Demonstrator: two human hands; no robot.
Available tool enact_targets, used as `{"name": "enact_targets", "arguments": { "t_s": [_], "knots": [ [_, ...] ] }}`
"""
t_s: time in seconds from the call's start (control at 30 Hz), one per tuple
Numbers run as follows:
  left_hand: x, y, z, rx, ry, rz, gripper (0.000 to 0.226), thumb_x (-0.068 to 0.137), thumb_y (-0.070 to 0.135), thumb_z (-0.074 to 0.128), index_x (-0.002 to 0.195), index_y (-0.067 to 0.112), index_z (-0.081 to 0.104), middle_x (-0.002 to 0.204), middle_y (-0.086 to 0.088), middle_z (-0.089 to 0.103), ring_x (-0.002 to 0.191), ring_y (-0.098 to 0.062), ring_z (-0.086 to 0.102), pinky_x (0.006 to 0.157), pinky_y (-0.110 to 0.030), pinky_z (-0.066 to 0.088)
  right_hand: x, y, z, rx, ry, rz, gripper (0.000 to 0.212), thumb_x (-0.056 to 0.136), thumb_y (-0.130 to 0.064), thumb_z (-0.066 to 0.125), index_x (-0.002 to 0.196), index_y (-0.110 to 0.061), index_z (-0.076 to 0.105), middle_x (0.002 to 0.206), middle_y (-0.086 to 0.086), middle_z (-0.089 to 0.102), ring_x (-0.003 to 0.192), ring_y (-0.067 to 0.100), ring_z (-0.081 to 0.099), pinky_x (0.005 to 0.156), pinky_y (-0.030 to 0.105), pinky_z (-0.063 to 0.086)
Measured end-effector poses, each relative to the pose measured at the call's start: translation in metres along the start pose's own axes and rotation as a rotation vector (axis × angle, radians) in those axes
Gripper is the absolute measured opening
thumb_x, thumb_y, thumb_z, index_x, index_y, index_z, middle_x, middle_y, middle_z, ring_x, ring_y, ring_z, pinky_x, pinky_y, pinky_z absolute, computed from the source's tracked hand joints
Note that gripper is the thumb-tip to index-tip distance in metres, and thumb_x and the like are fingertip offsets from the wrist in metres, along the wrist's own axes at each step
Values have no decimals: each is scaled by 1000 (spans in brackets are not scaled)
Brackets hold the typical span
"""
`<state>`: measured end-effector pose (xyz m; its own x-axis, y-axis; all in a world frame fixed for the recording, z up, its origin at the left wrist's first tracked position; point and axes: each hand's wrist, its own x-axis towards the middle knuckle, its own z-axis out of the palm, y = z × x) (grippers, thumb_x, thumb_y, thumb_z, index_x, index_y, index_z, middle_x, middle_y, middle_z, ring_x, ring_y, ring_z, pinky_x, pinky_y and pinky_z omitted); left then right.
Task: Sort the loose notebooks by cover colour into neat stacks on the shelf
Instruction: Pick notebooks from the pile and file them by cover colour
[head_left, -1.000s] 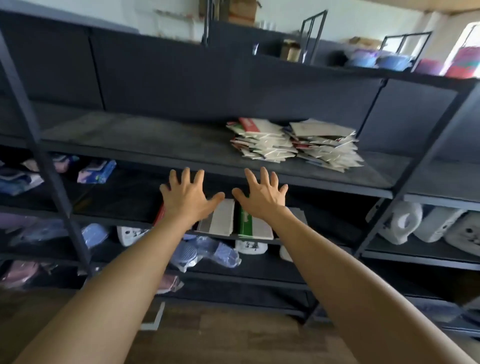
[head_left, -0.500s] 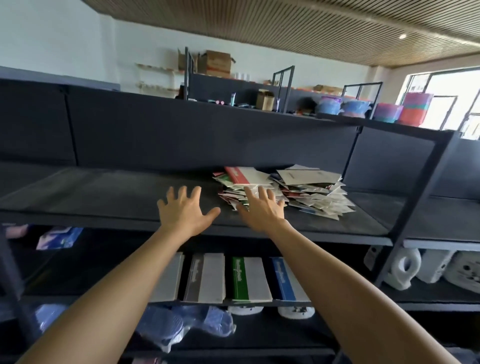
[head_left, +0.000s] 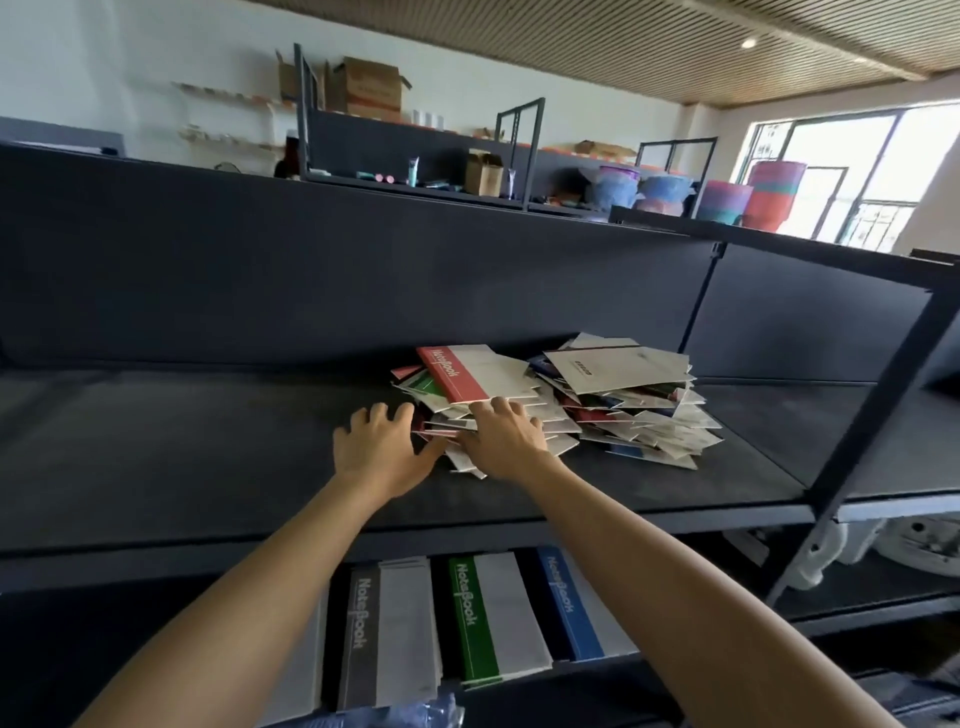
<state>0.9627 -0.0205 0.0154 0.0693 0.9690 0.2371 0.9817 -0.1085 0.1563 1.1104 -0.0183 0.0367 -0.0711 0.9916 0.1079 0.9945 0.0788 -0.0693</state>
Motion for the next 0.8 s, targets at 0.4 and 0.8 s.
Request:
{"name": "enact_targets", "arguments": {
  "t_s": [0.4, 0.8],
  "knots": [
    [109, -7, 22, -48, -1, -101, 66, 91, 62, 35, 144, 24, 26, 144, -7, 38, 130, -29, 37, 99, -42, 35, 130, 6, 12, 4, -242, -75, 79, 78, -75, 37, 129, -15, 47, 127, 15, 53, 115, 36, 49, 96, 46, 43],
    [159, 4, 10, -717, 96, -187, 45, 94, 40, 47, 129, 13, 49, 121, -6, 57, 111, -23, 54, 87, -33, 42, 154, 16, -18, -141, -273, -260, 23, 97, -15, 40, 108, -4, 55, 90, 9, 56, 85, 25, 52, 62, 26, 38]
  ]
}}
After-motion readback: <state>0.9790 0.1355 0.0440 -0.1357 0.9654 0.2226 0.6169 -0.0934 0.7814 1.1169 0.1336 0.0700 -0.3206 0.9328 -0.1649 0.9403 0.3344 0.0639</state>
